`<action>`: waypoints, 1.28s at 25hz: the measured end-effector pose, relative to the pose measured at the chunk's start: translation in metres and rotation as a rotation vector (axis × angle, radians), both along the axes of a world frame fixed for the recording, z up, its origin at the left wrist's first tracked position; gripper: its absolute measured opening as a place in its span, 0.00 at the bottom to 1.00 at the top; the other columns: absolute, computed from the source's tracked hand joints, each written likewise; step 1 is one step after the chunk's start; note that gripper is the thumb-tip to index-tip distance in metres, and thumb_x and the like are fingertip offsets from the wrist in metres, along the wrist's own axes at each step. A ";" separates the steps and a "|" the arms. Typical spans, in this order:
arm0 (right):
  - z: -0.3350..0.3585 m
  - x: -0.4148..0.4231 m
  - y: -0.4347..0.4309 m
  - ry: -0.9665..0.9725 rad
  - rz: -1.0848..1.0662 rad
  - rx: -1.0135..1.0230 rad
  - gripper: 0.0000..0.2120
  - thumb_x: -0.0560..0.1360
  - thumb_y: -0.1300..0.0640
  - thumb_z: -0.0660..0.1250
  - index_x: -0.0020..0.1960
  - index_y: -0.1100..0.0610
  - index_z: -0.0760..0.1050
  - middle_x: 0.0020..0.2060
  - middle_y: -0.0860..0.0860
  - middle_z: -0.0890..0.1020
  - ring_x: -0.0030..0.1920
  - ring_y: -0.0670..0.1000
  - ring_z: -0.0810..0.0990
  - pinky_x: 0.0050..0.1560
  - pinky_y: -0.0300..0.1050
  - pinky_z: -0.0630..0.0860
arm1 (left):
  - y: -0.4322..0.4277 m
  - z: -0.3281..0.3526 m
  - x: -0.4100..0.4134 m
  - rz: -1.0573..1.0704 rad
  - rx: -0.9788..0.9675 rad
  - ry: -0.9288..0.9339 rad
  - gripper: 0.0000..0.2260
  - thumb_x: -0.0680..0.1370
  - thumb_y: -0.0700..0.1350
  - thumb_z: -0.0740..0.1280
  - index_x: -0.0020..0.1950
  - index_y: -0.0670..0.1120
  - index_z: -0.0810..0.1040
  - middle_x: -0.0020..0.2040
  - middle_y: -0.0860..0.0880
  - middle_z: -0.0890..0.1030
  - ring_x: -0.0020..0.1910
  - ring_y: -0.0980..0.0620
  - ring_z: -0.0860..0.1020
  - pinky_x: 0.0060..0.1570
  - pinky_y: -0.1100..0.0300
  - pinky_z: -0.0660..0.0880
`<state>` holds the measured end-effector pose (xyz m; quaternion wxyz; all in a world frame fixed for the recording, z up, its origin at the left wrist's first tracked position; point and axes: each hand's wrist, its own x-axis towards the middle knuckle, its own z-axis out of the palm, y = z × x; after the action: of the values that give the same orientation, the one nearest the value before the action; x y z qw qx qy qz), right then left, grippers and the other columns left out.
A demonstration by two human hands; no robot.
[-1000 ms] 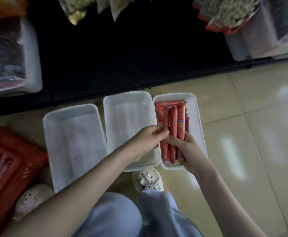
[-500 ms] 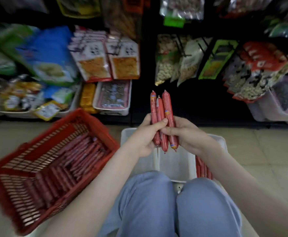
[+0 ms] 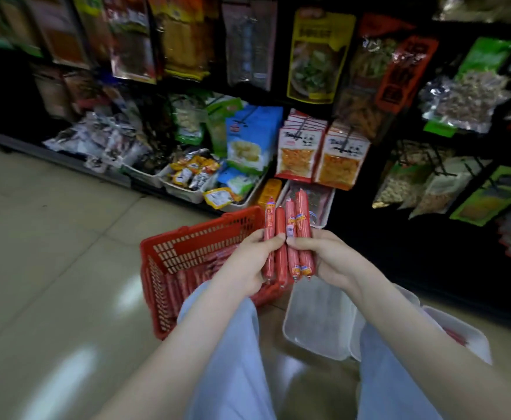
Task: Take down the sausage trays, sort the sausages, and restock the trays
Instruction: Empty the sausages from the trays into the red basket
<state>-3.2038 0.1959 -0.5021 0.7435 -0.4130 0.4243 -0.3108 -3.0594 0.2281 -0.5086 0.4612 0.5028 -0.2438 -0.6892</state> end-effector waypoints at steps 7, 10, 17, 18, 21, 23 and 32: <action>0.006 0.089 0.015 -0.003 0.159 -0.094 0.12 0.74 0.67 0.65 0.57 0.62 0.77 0.48 0.59 0.83 0.45 0.55 0.84 0.46 0.49 0.81 | 0.044 0.013 0.093 -0.020 -0.035 0.039 0.12 0.81 0.40 0.60 0.64 0.47 0.74 0.55 0.39 0.81 0.48 0.44 0.82 0.43 0.48 0.81; 0.008 0.129 0.015 0.000 0.264 -0.130 0.14 0.75 0.67 0.65 0.60 0.62 0.75 0.51 0.60 0.82 0.47 0.55 0.83 0.49 0.50 0.81 | 0.052 0.008 0.132 0.051 -0.069 0.031 0.13 0.80 0.39 0.62 0.64 0.46 0.74 0.53 0.40 0.81 0.47 0.44 0.82 0.48 0.47 0.79; -0.021 0.152 -0.021 -0.061 0.325 -0.047 0.24 0.70 0.62 0.70 0.65 0.65 0.72 0.57 0.63 0.79 0.53 0.59 0.81 0.55 0.52 0.78 | 0.028 -0.023 0.155 0.110 -0.084 0.035 0.17 0.77 0.37 0.66 0.65 0.48 0.74 0.54 0.42 0.82 0.49 0.44 0.82 0.47 0.50 0.79; -0.028 0.151 -0.028 -0.065 0.320 -0.030 0.23 0.70 0.63 0.69 0.65 0.65 0.71 0.58 0.63 0.79 0.54 0.59 0.81 0.56 0.52 0.78 | 0.021 -0.028 0.153 0.114 -0.074 0.045 0.18 0.76 0.37 0.66 0.65 0.48 0.75 0.54 0.43 0.82 0.49 0.45 0.82 0.46 0.52 0.79; -0.049 0.146 -0.055 -0.044 0.337 0.011 0.22 0.72 0.65 0.69 0.65 0.64 0.71 0.58 0.63 0.79 0.55 0.59 0.80 0.56 0.51 0.78 | -0.004 -0.051 0.149 0.106 -0.038 0.070 0.18 0.76 0.36 0.67 0.65 0.48 0.75 0.56 0.43 0.82 0.51 0.45 0.82 0.48 0.52 0.78; -0.068 0.142 -0.076 -0.021 0.328 0.054 0.21 0.73 0.67 0.68 0.65 0.64 0.70 0.58 0.63 0.79 0.56 0.60 0.80 0.56 0.52 0.78 | -0.027 -0.070 0.146 0.098 -0.010 0.084 0.19 0.75 0.35 0.67 0.65 0.48 0.75 0.57 0.43 0.81 0.52 0.45 0.81 0.50 0.52 0.78; -0.156 0.117 -0.152 0.077 0.281 0.208 0.15 0.75 0.66 0.65 0.62 0.63 0.74 0.57 0.63 0.80 0.57 0.62 0.79 0.55 0.57 0.78 | -0.101 -0.167 0.122 0.076 0.135 0.175 0.20 0.74 0.34 0.67 0.65 0.47 0.75 0.56 0.41 0.81 0.50 0.44 0.81 0.49 0.52 0.79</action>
<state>-3.0868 0.0439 -0.6578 0.8015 -0.4004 0.4207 -0.1423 -2.9379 0.1275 -0.6760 0.4715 0.4797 -0.1365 -0.7273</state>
